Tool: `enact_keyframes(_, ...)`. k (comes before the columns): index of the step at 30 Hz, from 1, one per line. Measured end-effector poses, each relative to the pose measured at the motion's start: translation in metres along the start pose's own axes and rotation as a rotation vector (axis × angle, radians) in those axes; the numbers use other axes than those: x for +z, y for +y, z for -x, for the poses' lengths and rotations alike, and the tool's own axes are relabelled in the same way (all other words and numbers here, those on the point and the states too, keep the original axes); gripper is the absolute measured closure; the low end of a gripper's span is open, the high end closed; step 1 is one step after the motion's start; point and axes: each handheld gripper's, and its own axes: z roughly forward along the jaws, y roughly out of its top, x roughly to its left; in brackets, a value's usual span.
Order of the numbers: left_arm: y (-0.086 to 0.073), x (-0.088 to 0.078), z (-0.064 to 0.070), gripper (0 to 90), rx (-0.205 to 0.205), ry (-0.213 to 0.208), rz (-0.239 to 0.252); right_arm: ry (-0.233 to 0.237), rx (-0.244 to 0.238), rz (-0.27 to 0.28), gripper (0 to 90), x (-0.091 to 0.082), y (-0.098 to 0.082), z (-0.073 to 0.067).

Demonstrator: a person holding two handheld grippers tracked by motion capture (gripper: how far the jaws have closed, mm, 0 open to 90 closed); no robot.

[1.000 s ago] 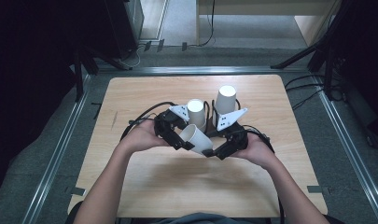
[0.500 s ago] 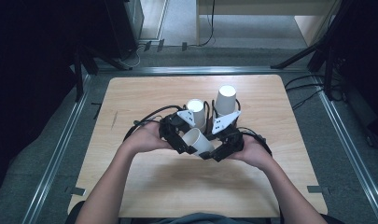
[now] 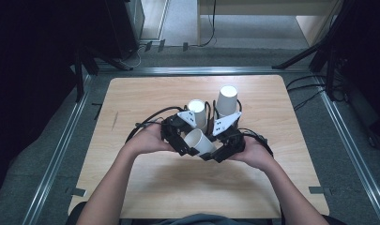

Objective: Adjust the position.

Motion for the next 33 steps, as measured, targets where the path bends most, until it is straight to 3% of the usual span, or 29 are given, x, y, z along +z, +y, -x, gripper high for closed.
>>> enact_keyframes(7,-0.004,-0.005,-0.003,12.9,-0.046,0.013,0.079,-0.021,0.022,0.035,32.0,-0.009,-0.001,0.003)
enact_keyframes(11,-0.007,-0.008,-0.006,12.6,-0.083,-0.014,0.138,-0.028,0.032,0.053,32.0,-0.014,-0.002,0.005)
enact_keyframes(16,-0.01,-0.006,-0.005,12.1,-0.096,-0.01,0.172,-0.028,0.038,0.07,31.9,-0.018,-0.002,0.006)
enact_keyframes(19,-0.012,-0.005,-0.004,12.1,-0.106,-0.015,0.218,-0.03,0.037,0.077,31.9,-0.019,-0.003,0.007)
enact_keyframes(33,-0.011,0.001,-0.005,13.1,-0.17,-0.048,0.317,-0.017,0.037,0.106,31.8,-0.018,-0.002,0.006)
